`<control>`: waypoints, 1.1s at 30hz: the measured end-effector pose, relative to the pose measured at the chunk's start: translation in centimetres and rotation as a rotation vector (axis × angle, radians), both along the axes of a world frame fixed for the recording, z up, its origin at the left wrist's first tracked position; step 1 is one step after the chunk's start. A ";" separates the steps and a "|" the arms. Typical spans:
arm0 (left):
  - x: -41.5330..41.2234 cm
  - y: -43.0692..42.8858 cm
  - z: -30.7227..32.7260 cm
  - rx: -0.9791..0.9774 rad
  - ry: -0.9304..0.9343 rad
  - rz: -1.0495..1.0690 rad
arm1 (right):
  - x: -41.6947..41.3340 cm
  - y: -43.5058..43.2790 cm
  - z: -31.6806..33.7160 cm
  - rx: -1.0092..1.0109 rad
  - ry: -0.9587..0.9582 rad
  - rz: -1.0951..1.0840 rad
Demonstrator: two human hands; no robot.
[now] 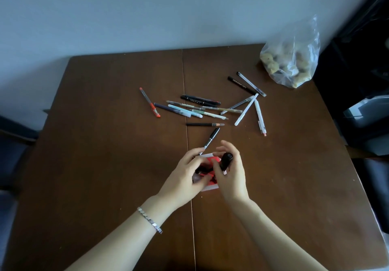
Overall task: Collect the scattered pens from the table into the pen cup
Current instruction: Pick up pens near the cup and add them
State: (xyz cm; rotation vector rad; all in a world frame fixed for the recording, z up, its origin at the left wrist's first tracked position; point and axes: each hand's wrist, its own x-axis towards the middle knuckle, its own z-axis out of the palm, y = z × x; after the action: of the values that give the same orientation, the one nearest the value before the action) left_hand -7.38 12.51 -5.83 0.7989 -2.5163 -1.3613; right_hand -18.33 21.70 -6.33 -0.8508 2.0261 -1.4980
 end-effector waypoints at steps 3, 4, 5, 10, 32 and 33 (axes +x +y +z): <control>0.8 0.2 -0.4 0.039 -0.048 -0.071 | -0.2 0.6 -0.2 0.019 0.179 0.105; 1.0 0.2 -0.6 0.023 -0.077 -0.077 | -0.2 0.8 -0.2 0.016 0.185 0.124; 1.2 0.2 -0.8 0.001 -0.096 -0.071 | -0.4 1.1 -0.2 0.011 0.214 0.141; 1.1 -0.1 -1.2 0.087 -0.117 -0.005 | -0.4 0.9 -1.3 0.041 0.531 0.277; 2.7 -4.3 -1.0 0.125 -0.053 0.147 | -6.2 -10.0 -3.6 0.813 -0.115 -0.099; 3.0 -5.2 -0.9 0.114 -0.047 0.160 | -5.8 -10.7 -3.9 0.845 -0.091 -0.116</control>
State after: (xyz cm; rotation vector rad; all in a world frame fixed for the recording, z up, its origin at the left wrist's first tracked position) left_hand -4.34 7.34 -6.72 1.0424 -2.3666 -1.4578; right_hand -24.16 11.01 -10.23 -0.3091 2.3455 -0.5747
